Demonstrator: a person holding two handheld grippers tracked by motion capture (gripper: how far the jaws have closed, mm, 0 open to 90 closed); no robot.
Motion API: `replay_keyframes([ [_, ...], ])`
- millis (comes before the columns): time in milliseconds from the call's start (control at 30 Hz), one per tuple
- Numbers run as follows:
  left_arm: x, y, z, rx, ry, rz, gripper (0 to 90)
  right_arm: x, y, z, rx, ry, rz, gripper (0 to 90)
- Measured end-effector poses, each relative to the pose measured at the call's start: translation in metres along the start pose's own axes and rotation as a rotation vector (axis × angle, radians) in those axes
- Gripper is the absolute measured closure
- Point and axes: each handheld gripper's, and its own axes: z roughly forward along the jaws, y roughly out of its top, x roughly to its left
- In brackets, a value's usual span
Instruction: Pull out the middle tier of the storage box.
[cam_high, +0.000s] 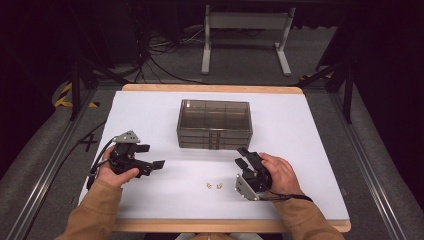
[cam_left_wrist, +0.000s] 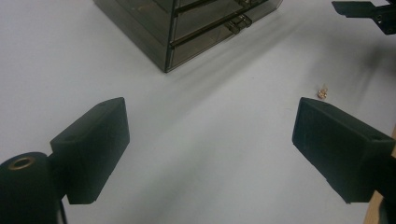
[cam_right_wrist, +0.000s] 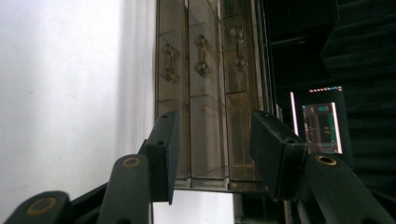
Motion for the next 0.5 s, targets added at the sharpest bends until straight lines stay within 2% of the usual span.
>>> replay_keyframes([
  [333, 0.000, 0.000, 0.001, 0.000, 0.000, -0.001, 11.4, 0.007, 0.006, 0.001, 0.064, -0.049, -0.048, 56.2],
  [500, 0.000, 0.000, 0.002, 0.005, 0.000, 0.002, 11.4, 0.013, 0.006, 0.003, 0.090, -0.087, -0.092, 55.7],
])
